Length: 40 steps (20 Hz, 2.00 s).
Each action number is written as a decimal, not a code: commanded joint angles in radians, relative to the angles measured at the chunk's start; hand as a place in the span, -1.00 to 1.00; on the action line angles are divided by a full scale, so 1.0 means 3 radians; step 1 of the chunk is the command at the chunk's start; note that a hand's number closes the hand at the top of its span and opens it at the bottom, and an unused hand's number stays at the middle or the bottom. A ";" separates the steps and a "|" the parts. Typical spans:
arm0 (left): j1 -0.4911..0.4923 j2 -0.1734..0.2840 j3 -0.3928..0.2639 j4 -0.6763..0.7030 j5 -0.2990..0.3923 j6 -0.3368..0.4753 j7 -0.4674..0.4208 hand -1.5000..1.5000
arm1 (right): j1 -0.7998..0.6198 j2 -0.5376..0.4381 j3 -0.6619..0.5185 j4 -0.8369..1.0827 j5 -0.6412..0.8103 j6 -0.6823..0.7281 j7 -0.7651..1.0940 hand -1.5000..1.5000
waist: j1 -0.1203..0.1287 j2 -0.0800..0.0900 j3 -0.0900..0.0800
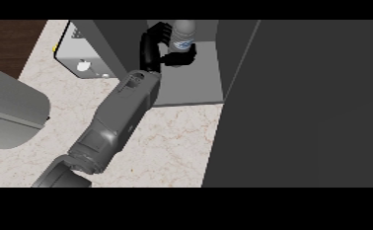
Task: Pick up the bottled water, place it into the cabinet and close the cabinet
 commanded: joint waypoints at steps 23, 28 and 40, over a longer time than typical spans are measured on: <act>-0.0245 0.0009 -0.0015 0.0873 -0.0313 0.0578 -0.0155 -1.00 | 0.0135 -0.0097 0.0192 -0.0050 0.0048 0.0016 -0.0271 -1.00 | -0.0090 0.0036 -0.0001; -0.0112 0.0026 0.0082 0.0743 -0.0239 0.0393 -0.0359 -1.00 | 0.0184 -0.0241 0.0167 -0.0318 0.0029 0.0052 -0.0145 -1.00 | -0.0093 0.0029 -0.0004; -0.0088 -0.0023 0.0381 0.0225 0.0153 -0.0853 -0.0980 1.00 | 0.0242 -0.0258 0.0133 -0.0235 -0.0031 -0.0001 -0.0204 -1.00 | -0.0017 -0.0007 -0.0002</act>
